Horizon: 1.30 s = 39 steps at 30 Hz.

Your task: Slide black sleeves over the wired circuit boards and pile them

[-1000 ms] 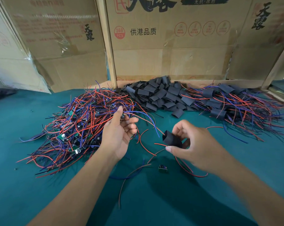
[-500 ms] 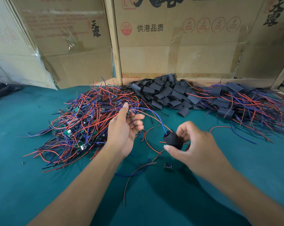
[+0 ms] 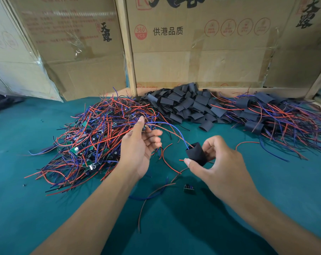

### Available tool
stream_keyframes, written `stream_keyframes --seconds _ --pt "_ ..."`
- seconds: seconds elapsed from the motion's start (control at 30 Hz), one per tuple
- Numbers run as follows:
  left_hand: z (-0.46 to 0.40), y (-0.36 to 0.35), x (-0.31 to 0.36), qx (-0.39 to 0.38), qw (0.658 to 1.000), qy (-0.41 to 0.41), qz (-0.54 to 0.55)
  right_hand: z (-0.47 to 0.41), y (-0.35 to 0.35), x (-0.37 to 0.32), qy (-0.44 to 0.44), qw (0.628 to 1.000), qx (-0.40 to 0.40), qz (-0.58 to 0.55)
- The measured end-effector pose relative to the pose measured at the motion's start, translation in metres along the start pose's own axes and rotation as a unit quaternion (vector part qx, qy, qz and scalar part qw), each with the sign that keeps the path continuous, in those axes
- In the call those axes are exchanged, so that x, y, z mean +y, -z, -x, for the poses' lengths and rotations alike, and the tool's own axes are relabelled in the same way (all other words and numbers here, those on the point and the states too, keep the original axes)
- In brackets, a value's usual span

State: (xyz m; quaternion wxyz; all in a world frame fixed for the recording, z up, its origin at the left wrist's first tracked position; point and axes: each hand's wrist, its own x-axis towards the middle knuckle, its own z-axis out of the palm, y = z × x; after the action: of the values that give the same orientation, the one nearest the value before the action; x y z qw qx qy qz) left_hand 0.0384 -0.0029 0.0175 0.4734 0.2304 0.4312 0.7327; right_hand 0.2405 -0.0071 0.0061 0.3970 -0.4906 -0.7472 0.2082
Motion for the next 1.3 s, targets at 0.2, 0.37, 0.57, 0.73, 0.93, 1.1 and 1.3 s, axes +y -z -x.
stream_keyframes --seconds 0.2,0.37,0.57,0.73,0.93,1.1,1.3 --pt "0.001 0.0 -0.001 -0.012 1.0 -0.009 -0.012 0.0 0.001 -0.002 -0.004 1.0 -0.004 0.012" --pt "0.005 -0.004 -0.01 -0.055 0.995 -0.045 -0.076 0.0 0.002 -0.003 0.0 1.0 -0.01 0.025" --pt "0.009 -0.006 -0.013 -0.091 0.985 -0.064 -0.13 -0.003 0.005 -0.001 0.007 1.0 -0.002 0.031" --pt "0.017 -0.011 -0.023 -0.143 0.968 -0.038 -0.204 -0.005 0.006 0.0 0.041 0.998 -0.007 0.055" --pt "0.026 -0.017 -0.027 -0.21 0.967 0.086 -0.118 -0.01 0.009 0.004 0.085 0.99 -0.032 0.107" --pt "0.025 -0.017 -0.024 -0.23 0.964 0.096 -0.09 -0.015 0.015 0.007 0.094 0.987 -0.042 0.126" --pt "0.027 -0.013 -0.027 -0.254 0.958 0.02 -0.132 -0.016 0.017 0.008 0.107 0.989 -0.057 0.087"
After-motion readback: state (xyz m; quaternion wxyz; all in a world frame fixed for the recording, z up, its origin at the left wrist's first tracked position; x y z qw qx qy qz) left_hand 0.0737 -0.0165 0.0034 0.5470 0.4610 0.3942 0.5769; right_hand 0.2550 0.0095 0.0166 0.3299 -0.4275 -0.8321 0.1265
